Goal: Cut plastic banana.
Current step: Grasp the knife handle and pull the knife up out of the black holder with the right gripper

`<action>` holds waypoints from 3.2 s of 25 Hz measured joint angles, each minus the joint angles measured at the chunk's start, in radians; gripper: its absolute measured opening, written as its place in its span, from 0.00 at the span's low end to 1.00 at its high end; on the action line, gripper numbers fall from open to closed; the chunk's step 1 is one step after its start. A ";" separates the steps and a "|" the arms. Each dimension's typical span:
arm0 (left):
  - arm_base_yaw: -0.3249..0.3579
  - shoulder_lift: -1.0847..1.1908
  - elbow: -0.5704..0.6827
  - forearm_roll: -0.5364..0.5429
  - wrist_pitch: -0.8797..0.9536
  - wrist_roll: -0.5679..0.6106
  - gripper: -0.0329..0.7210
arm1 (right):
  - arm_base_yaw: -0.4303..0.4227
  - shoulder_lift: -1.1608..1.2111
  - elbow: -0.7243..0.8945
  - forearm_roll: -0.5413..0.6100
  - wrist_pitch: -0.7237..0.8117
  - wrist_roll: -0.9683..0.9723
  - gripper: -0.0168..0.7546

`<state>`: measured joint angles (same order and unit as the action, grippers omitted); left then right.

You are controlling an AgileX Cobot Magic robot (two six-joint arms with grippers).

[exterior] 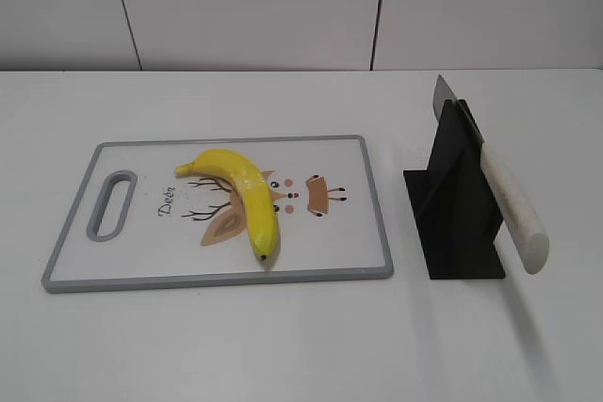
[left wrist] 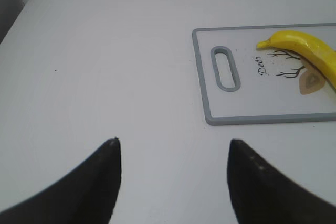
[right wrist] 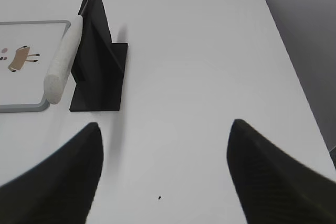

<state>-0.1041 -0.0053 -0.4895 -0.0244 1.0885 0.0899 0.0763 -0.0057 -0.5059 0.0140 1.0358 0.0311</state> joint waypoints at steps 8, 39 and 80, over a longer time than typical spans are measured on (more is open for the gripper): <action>0.000 0.000 0.000 0.000 0.000 0.000 0.83 | 0.000 0.000 0.000 0.000 0.000 0.000 0.75; 0.000 0.000 0.000 0.000 0.000 0.000 0.82 | 0.209 0.914 -0.454 0.051 0.170 -0.001 0.75; 0.000 0.000 0.000 0.007 0.000 0.000 0.82 | 0.340 1.670 -0.577 0.088 0.007 0.276 0.24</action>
<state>-0.1041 -0.0053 -0.4895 -0.0171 1.0885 0.0899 0.4163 1.6646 -1.0828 0.1023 1.0425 0.3067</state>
